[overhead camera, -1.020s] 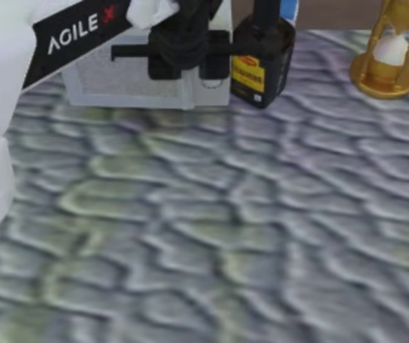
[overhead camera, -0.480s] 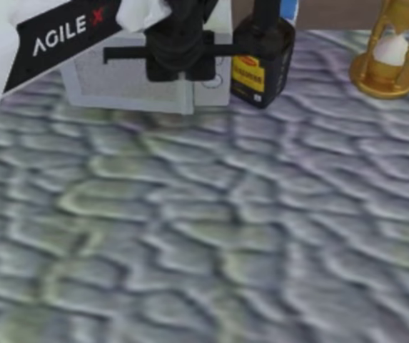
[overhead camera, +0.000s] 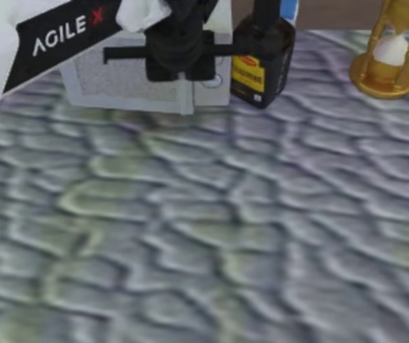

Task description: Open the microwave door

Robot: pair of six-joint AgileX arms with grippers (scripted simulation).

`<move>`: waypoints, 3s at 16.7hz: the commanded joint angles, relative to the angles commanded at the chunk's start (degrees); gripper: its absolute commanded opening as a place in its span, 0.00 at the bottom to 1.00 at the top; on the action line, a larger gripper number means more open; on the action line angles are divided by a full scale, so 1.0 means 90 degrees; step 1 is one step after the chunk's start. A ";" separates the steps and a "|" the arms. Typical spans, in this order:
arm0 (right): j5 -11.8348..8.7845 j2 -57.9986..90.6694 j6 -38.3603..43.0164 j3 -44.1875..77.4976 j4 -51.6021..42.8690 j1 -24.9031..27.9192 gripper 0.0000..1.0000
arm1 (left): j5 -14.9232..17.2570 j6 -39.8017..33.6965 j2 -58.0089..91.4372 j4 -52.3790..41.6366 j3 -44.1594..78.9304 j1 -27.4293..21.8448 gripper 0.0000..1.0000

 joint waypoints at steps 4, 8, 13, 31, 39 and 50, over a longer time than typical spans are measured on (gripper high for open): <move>0.0000 0.0000 0.0000 0.0000 0.0000 0.0000 1.00 | 0.0000 0.0000 0.0000 0.0000 0.0000 0.0000 0.00; 0.0000 0.0000 0.0000 0.0000 0.0000 0.0000 1.00 | 0.0000 0.0000 0.0000 0.0000 0.0000 0.0000 0.00; 0.0000 0.0000 0.0000 0.0000 0.0000 0.0000 1.00 | 0.0034 -0.0025 0.0045 0.0004 -0.0016 -0.0038 0.00; 0.0000 0.0000 0.0000 0.0000 0.0000 0.0000 1.00 | 0.0308 0.0641 -0.0636 0.0523 -0.0996 0.0056 0.00; 0.0000 0.0000 0.0000 0.0000 0.0000 0.0000 1.00 | 0.0308 0.0641 -0.0636 0.0523 -0.0996 0.0056 0.00; 0.0000 0.0000 0.0000 0.0000 0.0000 0.0000 1.00 | 0.0403 0.0769 -0.0761 0.0633 -0.1178 0.0044 0.00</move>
